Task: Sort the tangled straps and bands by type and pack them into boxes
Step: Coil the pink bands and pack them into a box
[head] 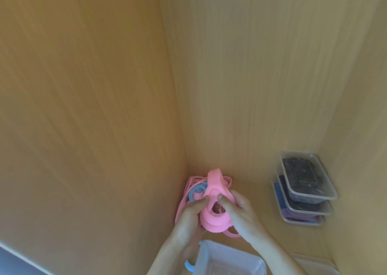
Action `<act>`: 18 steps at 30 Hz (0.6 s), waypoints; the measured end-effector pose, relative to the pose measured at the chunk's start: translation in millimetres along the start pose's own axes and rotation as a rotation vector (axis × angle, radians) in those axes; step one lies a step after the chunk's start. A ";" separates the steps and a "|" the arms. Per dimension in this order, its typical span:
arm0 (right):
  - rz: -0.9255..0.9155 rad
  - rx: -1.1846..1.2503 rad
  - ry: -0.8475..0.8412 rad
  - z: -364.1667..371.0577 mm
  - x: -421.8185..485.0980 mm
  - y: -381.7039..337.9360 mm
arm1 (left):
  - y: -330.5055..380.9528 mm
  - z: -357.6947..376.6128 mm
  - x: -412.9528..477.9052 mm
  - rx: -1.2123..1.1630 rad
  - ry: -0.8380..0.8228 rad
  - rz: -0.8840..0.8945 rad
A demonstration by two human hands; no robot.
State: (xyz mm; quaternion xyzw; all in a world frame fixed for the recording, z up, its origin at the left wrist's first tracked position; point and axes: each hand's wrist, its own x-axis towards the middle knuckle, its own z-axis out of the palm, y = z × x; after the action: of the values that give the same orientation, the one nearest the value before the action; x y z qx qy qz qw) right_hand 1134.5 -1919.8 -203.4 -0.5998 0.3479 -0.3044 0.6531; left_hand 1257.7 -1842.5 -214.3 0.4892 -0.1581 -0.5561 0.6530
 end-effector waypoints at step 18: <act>-0.016 -0.586 -0.317 -31.0 23.9 -21.5 | 35.7 -0.5 -6.8 0.665 -0.201 0.072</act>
State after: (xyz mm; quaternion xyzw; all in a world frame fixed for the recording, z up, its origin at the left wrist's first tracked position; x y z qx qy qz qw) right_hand 1123.2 -1959.0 -185.4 -0.8049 0.3098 -0.0994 0.4962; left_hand 1276.2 -1839.8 -183.1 0.6121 -0.4115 -0.4961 0.4582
